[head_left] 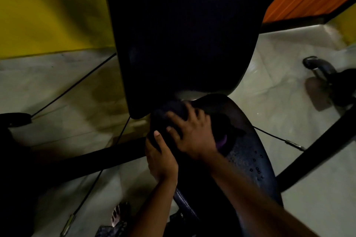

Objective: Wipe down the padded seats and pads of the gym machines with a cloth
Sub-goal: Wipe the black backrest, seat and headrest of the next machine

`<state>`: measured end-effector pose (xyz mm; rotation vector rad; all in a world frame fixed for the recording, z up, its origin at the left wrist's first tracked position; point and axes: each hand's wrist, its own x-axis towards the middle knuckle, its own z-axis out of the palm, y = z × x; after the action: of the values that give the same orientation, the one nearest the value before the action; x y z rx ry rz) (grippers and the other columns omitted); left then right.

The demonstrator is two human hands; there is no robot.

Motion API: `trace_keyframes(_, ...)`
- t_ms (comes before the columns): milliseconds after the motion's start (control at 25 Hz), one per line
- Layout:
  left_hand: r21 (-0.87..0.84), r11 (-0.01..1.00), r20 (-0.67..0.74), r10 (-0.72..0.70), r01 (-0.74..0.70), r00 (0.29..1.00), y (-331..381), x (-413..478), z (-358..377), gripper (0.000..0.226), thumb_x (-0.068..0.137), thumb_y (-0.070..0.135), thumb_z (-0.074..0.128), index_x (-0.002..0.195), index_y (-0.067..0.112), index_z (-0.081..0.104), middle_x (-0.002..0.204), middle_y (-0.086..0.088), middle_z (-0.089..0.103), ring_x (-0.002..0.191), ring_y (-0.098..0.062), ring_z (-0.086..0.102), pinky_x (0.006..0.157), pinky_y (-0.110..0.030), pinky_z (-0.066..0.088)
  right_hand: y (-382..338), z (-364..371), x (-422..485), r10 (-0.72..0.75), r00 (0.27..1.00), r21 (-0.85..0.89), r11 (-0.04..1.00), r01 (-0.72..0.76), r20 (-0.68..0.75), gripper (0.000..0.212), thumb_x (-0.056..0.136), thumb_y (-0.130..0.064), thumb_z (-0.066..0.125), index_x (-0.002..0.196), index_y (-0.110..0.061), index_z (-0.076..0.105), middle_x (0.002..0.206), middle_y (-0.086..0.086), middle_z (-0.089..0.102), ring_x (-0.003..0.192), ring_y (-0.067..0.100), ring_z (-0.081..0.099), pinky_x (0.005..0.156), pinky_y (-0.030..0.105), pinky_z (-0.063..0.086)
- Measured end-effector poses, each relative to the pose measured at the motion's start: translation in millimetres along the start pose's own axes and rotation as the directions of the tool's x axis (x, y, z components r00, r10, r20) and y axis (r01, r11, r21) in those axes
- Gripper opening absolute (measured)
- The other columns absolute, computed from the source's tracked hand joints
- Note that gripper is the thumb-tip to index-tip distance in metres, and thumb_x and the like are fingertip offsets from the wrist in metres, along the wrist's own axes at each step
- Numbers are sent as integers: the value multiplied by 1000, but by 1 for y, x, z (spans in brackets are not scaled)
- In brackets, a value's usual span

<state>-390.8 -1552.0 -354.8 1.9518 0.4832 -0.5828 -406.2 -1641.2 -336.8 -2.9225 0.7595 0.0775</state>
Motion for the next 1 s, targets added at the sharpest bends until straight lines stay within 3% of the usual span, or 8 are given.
trace_keyframes(120, -11, 1000, -8, -10, 10, 1000, -1, 3, 1, 55, 96, 51, 29, 138, 18, 44, 141, -10, 47, 125, -33, 47, 93, -37, 37, -11, 4, 10, -153, 986, 65, 987, 149, 62, 46, 85, -59, 34, 124, -42, 52, 143, 3, 43, 112, 34, 49, 87, 42, 40)
trace_keyframes(360, -4, 1000, 231, 11, -10, 973, 0, 1, -21, 61, 95, 45, 40, 147, 17, 27, 154, -8, 24, 140, -26, 29, 109, -37, 29, 58, -3, 37, 192, 965, 50, 978, -204, 178, 45, 93, -53, 40, 135, -38, 45, 152, -2, 27, 130, 30, 33, 103, 38, 26)
trace_keyframes(480, 136, 949, 249, 245, -284, 937, 4, -18, -37, 67, 90, 57, 39, 146, 23, 30, 154, -4, 26, 141, -23, 27, 112, -42, 29, 40, -3, -7, 359, 933, 32, 933, -358, -26, 43, 85, -46, 45, 124, -32, 58, 144, 9, 43, 112, 38, 51, 90, 42, 42)
trace_keyframes(560, 238, 809, 309, 462, -538, 831, 5, -26, -33, 75, 82, 66, 27, 144, 23, 34, 153, 3, 29, 142, -15, 23, 117, -42, 21, 16, 0, -34, 292, 952, -3, 956, -294, -97, 47, 79, -47, 40, 118, -33, 61, 135, 10, 53, 100, 36, 58, 80, 40, 49)
trace_keyframes(680, 343, 575, 444, 598, -743, 668, 8, -18, -13, 74, 85, 66, 19, 143, 22, 35, 152, 5, 31, 142, -11, 22, 118, -33, 12, 26, 1, -26, 147, 988, 6, 989, -147, -53, 47, 84, -52, 35, 123, -36, 55, 137, 6, 52, 107, 33, 57, 84, 42, 48)
trace_keyframes(800, 395, 320, 565, 654, -861, 502, 12, -8, 8, 67, 93, 58, 17, 140, 18, 42, 148, 0, 39, 140, -17, 31, 116, -36, 16, 69, 1, 10, 297, 953, 52, 954, -295, -50, 50, 84, -55, 35, 123, -34, 58, 138, 8, 50, 110, 37, 55, 87, 43, 44)
trace_keyframes(880, 417, 103, 692, 608, -903, 389, 12, -8, 20, 62, 95, 55, 18, 139, 19, 45, 147, -2, 42, 139, -22, 34, 112, -42, 17, 98, -3, 27, 388, 920, 37, 920, -390, 51, 50, 88, -55, 39, 133, -36, 47, 147, 7, 37, 120, 36, 45, 94, 42, 36)
trace_keyframes(1000, 427, -73, 775, 543, -901, 324, 9, -8, 27, 59, 94, 55, 25, 139, 23, 44, 149, -2, 39, 140, -24, 32, 110, -47, 19, 131, -9, 14, 466, 877, 100, 873, -477, 113, 53, 91, -52, 44, 141, -35, 37, 148, 7, 31, 120, 36, 43, 96, 41, 34)
